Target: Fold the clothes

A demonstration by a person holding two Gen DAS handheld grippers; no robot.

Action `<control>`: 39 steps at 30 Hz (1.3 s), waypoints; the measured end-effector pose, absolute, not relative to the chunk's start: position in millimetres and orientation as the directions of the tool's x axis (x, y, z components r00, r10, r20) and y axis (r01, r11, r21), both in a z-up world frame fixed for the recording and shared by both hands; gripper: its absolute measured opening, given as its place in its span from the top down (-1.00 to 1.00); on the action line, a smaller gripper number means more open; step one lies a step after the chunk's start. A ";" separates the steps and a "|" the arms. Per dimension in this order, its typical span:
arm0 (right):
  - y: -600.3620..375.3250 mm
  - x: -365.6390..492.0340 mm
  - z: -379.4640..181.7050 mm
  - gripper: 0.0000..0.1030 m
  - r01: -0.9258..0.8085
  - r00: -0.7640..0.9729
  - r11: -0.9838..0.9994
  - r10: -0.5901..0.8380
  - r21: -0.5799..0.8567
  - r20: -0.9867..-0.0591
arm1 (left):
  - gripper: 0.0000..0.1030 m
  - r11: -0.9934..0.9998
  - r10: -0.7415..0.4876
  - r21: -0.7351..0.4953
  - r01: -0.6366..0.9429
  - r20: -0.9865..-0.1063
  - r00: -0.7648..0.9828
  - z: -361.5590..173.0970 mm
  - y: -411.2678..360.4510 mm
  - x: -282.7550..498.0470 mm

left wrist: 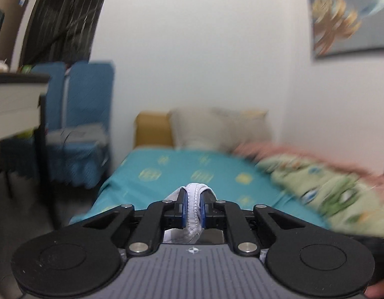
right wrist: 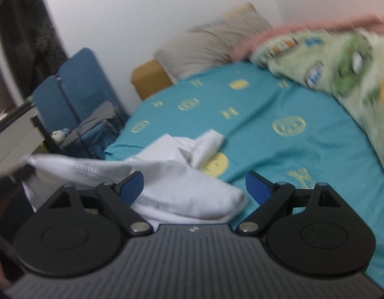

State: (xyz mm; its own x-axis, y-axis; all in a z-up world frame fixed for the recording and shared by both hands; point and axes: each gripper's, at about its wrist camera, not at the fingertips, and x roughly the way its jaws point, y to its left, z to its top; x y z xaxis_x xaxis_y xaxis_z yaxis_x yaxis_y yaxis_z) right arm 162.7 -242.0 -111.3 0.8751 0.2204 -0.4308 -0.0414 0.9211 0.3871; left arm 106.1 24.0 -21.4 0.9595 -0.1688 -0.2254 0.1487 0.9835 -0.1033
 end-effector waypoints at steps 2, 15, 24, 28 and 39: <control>-229.3 154.3 -102.9 -0.75 -0.107 0.890 0.935 0.241 0.338 -0.386 | 0.80 0.972 -0.223 -0.115 0.205 -0.172 0.960 -11.4 26.3 88.2; -182.9 131.9 -86.0 -0.75 -0.283 0.886 0.932 0.345 0.228 -0.311 | 0.79 0.929 -0.349 -0.180 0.324 -0.131 0.928 0.8 28.0 39.8; -229.8 157.5 -103.4 -0.75 0.004 0.893 0.907 0.186 0.421 -0.410 | 0.80 0.969 -0.244 -0.116 0.218 -0.318 0.916 -38.0 11.6 82.1; -257.2 160.2 -110.3 -0.75 0.110 0.885 0.860 0.144 0.499 -0.443 | 0.80 0.951 -0.309 -0.111 0.289 -0.315 0.897 -40.7 1.5 73.0; -246.9 174.6 -145.6 -0.75 0.221 0.731 0.912 0.080 0.346 -0.678 | 0.81 0.956 -0.265 -0.174 0.235 -0.177 0.948 -18.8 11.6 57.7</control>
